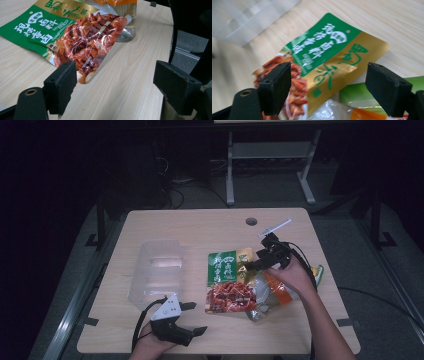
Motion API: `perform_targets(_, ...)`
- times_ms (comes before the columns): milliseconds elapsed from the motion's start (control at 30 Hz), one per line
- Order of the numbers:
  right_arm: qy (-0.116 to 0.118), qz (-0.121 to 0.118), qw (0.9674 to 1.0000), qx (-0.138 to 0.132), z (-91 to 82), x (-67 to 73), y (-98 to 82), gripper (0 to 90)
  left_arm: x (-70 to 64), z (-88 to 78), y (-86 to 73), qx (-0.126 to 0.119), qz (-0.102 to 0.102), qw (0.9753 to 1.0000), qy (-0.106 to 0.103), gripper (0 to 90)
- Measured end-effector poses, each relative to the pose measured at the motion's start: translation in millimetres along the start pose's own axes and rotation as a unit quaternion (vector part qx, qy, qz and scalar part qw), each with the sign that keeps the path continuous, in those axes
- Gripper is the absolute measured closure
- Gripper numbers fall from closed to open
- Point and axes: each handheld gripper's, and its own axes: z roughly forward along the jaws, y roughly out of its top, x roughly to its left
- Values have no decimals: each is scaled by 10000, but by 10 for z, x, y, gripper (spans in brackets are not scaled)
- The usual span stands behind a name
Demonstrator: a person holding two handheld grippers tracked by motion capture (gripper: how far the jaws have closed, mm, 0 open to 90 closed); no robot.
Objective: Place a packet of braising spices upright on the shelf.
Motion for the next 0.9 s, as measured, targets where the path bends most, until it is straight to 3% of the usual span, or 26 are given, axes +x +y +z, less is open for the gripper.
perform_targets(67,-66,209,9996,185,83,-90,38,214,3,6,-1,-6,-33,10000,-16,189)
perform_targets(267,-116,470,9978,451,335,-248,117,239,-30,26,13,-23,20,10000,-25,189)
perform_targets(500,-258,743,9936,814,536,-370,99,291,-37,43,17,-29,-9,10000,-54,190)
perform_targets(600,-200,918,9909,965,598,-410,76,332,-39,52,18,-24,18,10000,-63,190)
perform_targets(833,-8,886,9904,1064,671,-388,91,476,-34,78,17,-10,-30,10000,-69,190)
perform_targets(900,46,897,9905,1039,675,-393,94,561,-34,83,17,-11,-32,10000,-71,190)
